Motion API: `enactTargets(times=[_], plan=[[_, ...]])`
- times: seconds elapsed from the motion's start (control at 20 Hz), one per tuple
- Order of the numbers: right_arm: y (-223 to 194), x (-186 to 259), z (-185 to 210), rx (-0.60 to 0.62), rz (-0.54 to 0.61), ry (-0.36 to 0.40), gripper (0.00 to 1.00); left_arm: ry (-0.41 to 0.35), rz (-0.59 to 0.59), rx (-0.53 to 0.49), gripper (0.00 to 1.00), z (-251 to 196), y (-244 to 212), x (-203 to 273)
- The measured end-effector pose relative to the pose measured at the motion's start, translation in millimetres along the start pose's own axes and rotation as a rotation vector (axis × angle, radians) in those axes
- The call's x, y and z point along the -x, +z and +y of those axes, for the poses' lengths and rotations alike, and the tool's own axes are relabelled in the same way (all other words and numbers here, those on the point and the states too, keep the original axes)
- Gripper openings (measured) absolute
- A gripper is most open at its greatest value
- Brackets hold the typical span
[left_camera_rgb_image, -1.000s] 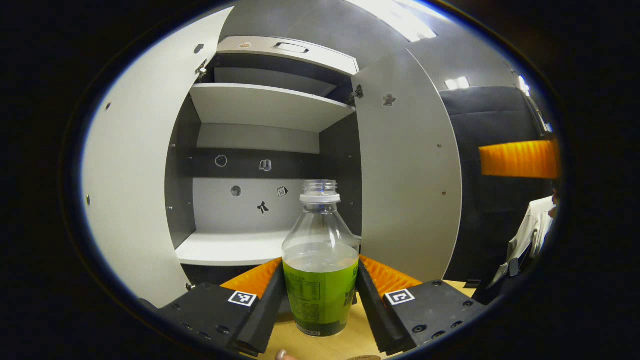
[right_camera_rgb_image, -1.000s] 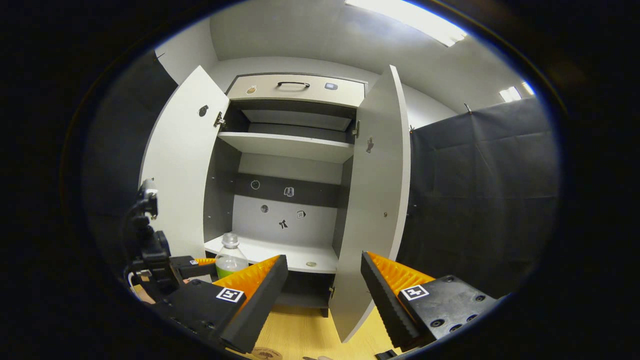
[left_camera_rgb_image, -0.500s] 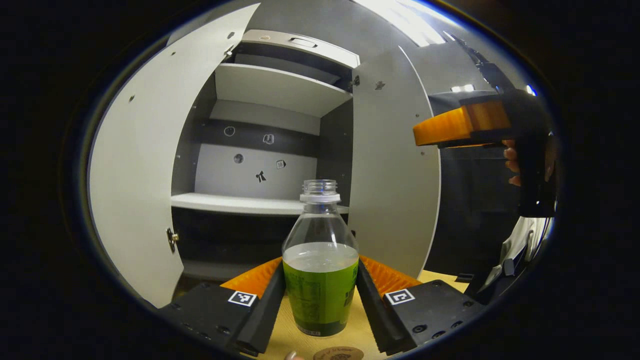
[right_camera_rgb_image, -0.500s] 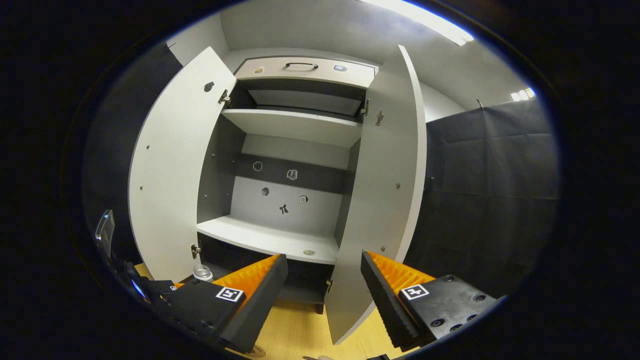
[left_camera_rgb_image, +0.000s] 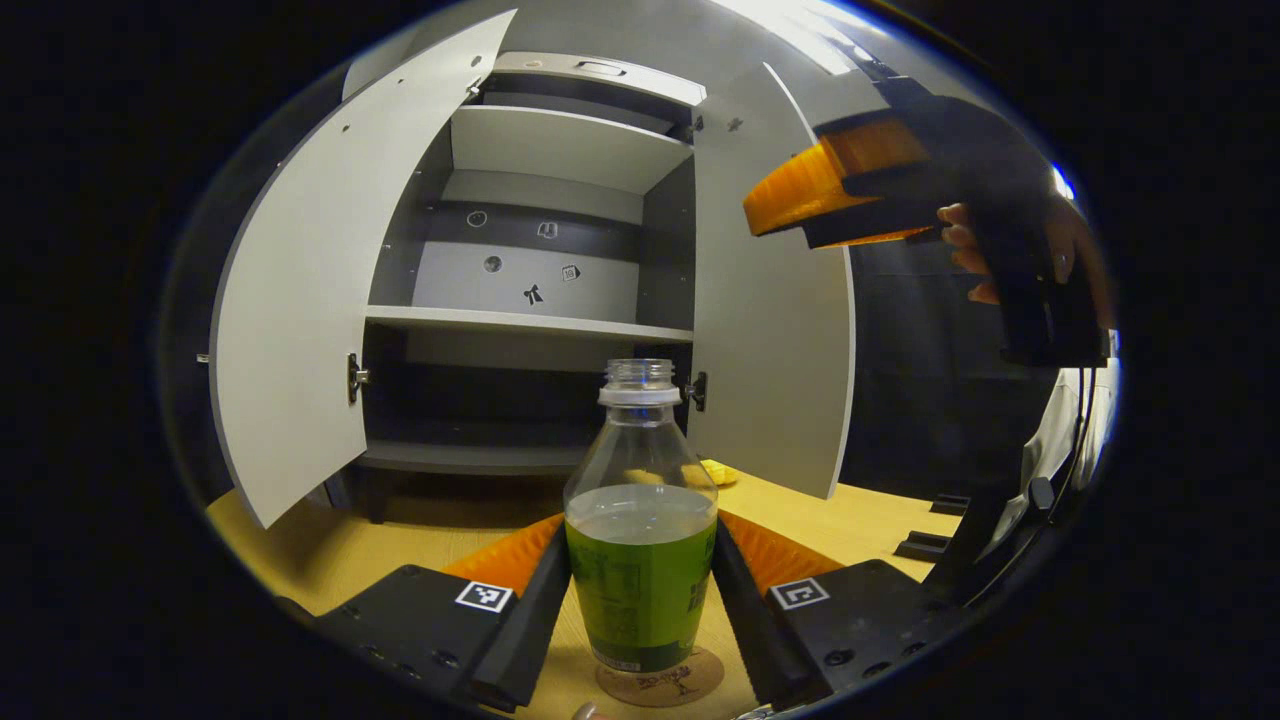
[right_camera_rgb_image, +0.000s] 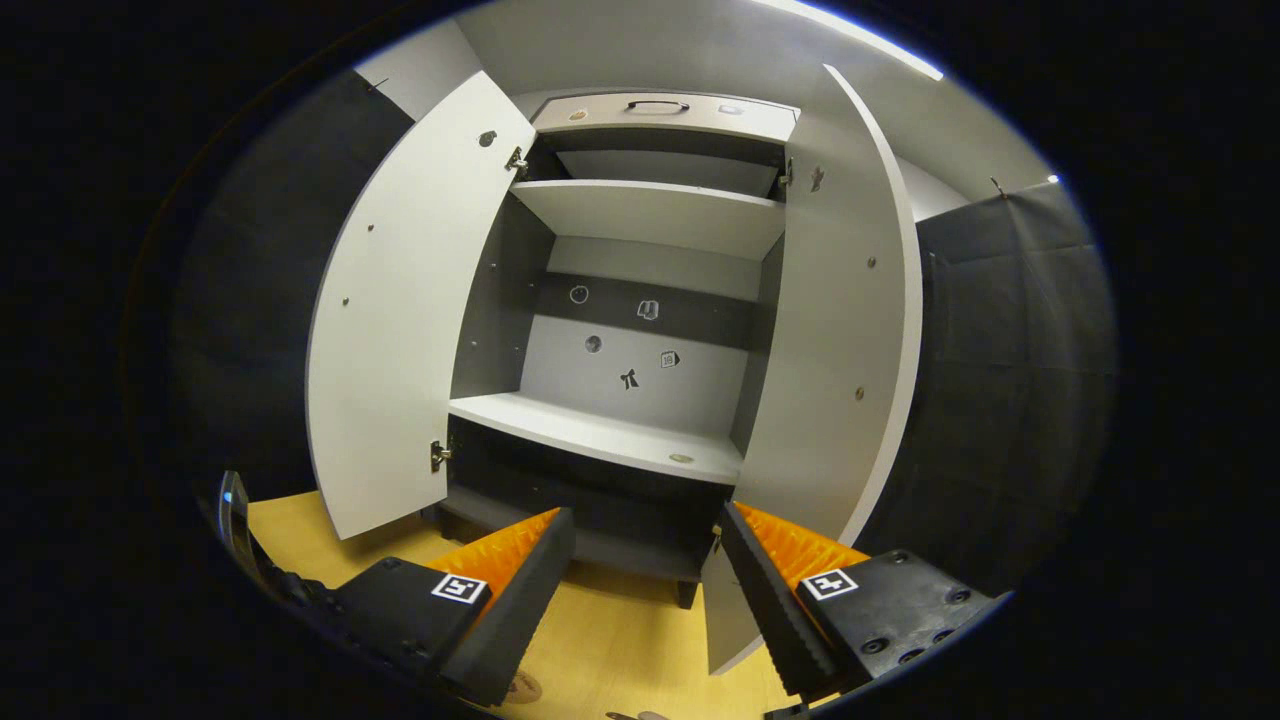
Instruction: Grasp the bottle in the cabinet with the left hand and place it on the coaster, then close the right door with the right hand and the left door with the left hand.
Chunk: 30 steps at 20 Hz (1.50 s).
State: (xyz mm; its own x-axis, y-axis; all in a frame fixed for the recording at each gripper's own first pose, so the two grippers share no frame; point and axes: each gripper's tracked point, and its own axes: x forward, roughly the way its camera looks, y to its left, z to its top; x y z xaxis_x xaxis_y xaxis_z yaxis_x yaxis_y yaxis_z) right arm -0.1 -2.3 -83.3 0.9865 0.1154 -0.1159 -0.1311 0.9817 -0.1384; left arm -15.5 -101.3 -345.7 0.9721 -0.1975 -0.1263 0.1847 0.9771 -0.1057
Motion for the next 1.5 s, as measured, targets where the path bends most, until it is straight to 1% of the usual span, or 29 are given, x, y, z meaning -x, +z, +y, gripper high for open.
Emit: enactTargets(times=[0.2, 0.3, 0.45, 0.55, 0.7, 0.8, 0.9, 0.95, 1.05, 1.25, 1.4, 1.5], plan=[[-8.8, 5.9, 2.8, -0.003, 0.033, 0.02, 0.98, -0.006, -0.008, -0.005, 0.78, -7.5, -17.3, 2.1], [-11.2, 6.4, 4.3, -0.024, 0.04, 0.021, 0.98, -0.013, -0.003, -0.004, 0.78, -9.7, -27.1, 1.8], [-15.6, 8.2, 4.7, -0.047, 0.059, 0.021, 0.98, -0.004, 0.016, -0.016, 0.78, -8.3, -41.7, -2.4], [-17.8, 8.8, 2.0, -0.055, 0.067, 0.013, 0.98, -0.005, -0.004, -0.027, 0.79, -10.9, -39.5, -1.5], [-21.3, 9.7, 1.2, -0.062, 0.085, 0.011, 0.98, -0.007, 0.011, -0.039, 0.81, -11.9, -46.9, -3.7], [-21.3, 9.4, 1.1, -0.061, 0.085, 0.013, 0.98, 0.017, 0.014, -0.043, 0.81, -7.4, -46.9, -4.1], [-19.9, 8.4, 1.0, -0.054, 0.08, 0.018, 0.98, 0.021, 0.013, -0.048, 0.85, -5.8, -43.0, -6.9], [-19.5, 7.8, 0.0, -0.05, 0.078, 0.017, 0.98, 0.018, 0.008, -0.049, 0.9, -6.2, -39.5, -8.6], [-17.3, 8.8, -1.9, -0.049, 0.075, 0.008, 0.98, 0.025, 0.003, -0.058, 0.94, -5.4, -31.1, -11.5], [-9.8, 11.8, -3.1, -0.046, 0.077, 0.008, 0.98, 0.002, -0.025, -0.074, 0.94, -9.1, 6.1, -19.7], [1.0, 16.2, -5.2, -0.063, 0.072, -0.005, 0.98, -0.035, -0.06, -0.085, 0.94, -14.4, 53.9, -24.3], [8.1, 17.3, -12.1, -0.053, 0.063, -0.03, 0.98, -0.062, -0.083, -0.094, 0.94, -16.5, 88.3, -26.1]])
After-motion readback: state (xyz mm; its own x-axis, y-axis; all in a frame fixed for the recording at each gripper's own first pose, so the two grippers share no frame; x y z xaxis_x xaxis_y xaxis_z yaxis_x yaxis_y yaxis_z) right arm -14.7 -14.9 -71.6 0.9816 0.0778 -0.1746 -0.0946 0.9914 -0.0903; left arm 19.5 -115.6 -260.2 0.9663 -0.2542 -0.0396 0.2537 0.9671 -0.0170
